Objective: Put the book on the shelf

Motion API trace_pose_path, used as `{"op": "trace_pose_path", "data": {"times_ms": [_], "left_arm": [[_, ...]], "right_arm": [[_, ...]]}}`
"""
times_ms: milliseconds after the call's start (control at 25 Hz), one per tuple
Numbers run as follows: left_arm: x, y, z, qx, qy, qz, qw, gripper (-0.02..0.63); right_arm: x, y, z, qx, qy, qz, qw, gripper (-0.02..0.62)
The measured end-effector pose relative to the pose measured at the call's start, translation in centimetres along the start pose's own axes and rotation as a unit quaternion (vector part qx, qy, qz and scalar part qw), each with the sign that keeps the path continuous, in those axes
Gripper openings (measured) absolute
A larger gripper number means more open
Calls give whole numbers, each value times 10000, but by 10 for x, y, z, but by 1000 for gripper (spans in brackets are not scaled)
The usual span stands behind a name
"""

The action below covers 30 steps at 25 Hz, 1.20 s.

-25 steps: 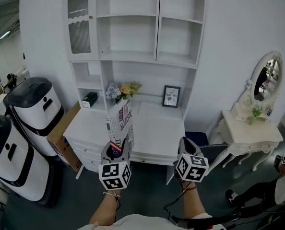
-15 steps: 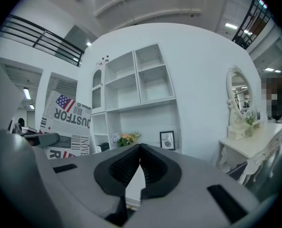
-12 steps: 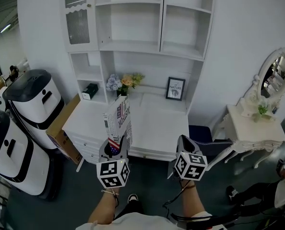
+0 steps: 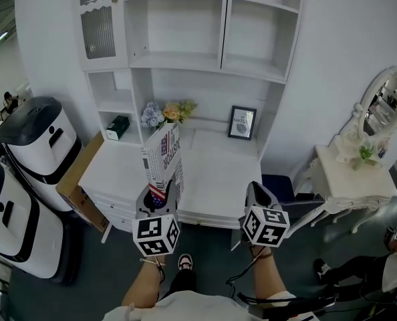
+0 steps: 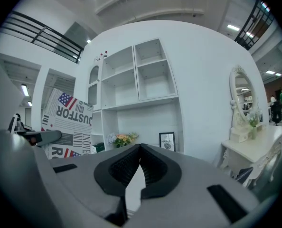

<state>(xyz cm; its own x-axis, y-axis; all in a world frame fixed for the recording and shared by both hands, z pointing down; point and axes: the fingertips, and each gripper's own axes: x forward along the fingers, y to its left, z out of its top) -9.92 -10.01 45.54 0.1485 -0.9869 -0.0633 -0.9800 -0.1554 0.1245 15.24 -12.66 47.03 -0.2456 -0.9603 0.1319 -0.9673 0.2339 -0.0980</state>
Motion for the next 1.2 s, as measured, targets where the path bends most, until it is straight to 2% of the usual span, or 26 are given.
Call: {"op": "trace_pose_path", "data": {"times_ms": [440,760,1200], "left_arm": [[88,29,7,-99,-37,-166,9998,158],[164,47,25,8,-101,-274,9996,158],[244,74,28,68,-110,-393,9991,158]], "right_arm": [[89,4,28,-166,-42,-29,9998,21],[163,0,53,-167,-94,-94,9998,21],[255,3,73,-164,-156,-97,9997,21]]}}
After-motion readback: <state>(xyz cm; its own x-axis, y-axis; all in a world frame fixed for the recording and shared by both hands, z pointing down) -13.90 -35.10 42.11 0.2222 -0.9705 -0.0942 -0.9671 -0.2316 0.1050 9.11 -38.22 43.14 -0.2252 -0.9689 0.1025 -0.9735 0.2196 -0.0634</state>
